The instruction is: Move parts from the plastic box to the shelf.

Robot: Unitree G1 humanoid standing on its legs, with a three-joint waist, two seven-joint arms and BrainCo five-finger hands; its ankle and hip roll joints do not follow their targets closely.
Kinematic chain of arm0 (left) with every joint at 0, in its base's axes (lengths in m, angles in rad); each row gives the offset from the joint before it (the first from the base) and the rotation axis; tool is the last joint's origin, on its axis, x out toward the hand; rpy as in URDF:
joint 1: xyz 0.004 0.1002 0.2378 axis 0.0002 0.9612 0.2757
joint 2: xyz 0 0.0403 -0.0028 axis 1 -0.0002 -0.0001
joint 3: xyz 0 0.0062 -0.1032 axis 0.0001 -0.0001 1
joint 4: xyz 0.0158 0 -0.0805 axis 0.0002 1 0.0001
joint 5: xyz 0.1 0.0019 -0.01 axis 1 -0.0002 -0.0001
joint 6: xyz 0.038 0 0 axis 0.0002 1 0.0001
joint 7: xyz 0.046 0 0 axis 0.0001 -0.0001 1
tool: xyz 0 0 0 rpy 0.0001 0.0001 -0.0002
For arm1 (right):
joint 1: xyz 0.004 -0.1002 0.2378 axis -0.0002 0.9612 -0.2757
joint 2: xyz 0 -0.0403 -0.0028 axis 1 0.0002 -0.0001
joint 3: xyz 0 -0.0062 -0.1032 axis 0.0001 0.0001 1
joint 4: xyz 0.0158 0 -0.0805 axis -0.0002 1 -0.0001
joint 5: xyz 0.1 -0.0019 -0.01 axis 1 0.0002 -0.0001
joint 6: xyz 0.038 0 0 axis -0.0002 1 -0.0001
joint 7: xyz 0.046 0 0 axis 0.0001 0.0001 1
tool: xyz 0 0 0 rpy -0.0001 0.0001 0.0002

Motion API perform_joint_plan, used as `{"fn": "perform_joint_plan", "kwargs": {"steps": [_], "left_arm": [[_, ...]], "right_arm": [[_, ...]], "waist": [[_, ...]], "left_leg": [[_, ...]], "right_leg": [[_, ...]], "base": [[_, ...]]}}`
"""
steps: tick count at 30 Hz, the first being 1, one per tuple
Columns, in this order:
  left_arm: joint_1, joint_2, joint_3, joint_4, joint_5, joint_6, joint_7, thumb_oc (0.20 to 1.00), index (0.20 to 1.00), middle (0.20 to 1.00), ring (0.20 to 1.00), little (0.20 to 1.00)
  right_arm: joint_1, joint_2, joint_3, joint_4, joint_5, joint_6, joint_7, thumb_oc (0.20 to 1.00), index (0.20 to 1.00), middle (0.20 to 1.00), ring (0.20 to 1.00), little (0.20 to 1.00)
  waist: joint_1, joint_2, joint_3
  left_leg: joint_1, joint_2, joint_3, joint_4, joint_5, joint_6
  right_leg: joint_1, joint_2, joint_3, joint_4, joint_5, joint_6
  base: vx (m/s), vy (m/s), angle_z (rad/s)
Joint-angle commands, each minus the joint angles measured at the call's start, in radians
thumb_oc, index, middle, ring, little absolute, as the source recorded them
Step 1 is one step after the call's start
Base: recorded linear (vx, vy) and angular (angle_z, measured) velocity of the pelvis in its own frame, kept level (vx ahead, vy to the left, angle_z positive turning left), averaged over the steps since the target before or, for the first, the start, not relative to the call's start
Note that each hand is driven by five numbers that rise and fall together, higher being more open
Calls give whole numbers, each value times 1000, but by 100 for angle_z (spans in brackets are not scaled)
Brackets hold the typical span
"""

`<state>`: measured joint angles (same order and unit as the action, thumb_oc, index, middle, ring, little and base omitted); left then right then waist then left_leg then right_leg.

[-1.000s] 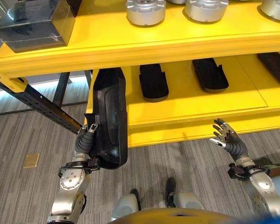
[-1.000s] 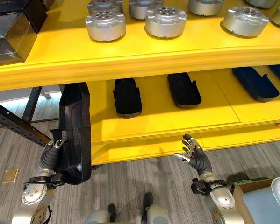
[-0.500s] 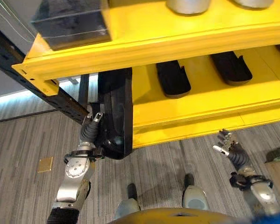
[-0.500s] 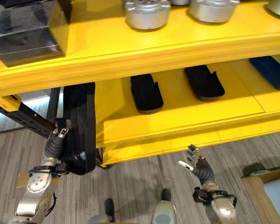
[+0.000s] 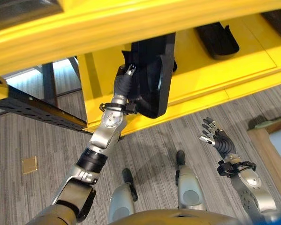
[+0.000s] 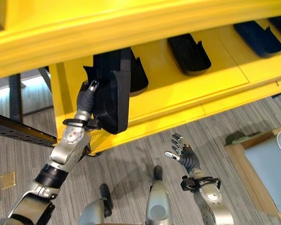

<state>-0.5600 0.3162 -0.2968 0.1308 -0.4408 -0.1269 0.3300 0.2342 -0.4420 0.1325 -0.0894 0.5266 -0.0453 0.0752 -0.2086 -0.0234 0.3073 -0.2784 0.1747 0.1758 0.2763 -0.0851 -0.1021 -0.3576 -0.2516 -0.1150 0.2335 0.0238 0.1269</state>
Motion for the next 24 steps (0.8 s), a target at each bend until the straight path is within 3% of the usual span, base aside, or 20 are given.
{"fn": "perform_joint_plan", "kwargs": {"steps": [1, 9, 18, 21, 24], "left_arm": [[-68, 13, 35, -7, -55, -113, 76, 200, 200, 200, 200, 200], [-183, 55, 103, 35, -84, -158, 181, 200, 200, 200, 200, 200], [-217, 127, 166, 28, -69, -181, 226, 200, 200, 200, 200, 200], [-286, 227, 168, 92, -63, -180, 240, 200, 200, 200, 200, 200], [-313, 274, 155, 134, -54, -166, 231, 200, 200, 200, 200, 200]], "right_arm": [[12, -36, -6, -105, 37, -36, -23, 1000, 1000, 1000, 1000, 1000], [-7, -41, 15, -106, 37, -45, -42, 1000, 1000, 1000, 1000, 1000], [5, -54, 14, -96, 37, -46, -26, 1000, 1000, 1000, 1000, 1000], [9, -70, 17, -81, 36, -43, -9, 1000, 1000, 1000, 1000, 1000], [13, -74, 14, -73, 37, -38, 2, 1000, 1000, 1000, 1000, 1000]], "waist": [[-4, -7, -20], [-10, -18, 0], [-4, -23, -10], [0, -26, -18], [2, -27, -19]], "left_leg": [[-51, 88, -33, 35, 32, -47], [-149, 112, -61, 94, 28, -57], [-199, 119, -86, 124, 20, -61], [-221, 118, -96, 137, 16, -62], [-234, 115, -102, 146, 13, -60]], "right_leg": [[9, -44, 4, 108, -93, 43], [-102, -26, 10, 199, -122, 28], [-139, -22, 3, 242, -145, 20], [-149, -21, -4, 249, -149, 21], [-155, -24, -8, 257, -151, 23]], "base": [[-115, -66, -10], [-44, -57, 0], [6, -29, 6], [11, -12, 7], [18, 3, 6]]}}
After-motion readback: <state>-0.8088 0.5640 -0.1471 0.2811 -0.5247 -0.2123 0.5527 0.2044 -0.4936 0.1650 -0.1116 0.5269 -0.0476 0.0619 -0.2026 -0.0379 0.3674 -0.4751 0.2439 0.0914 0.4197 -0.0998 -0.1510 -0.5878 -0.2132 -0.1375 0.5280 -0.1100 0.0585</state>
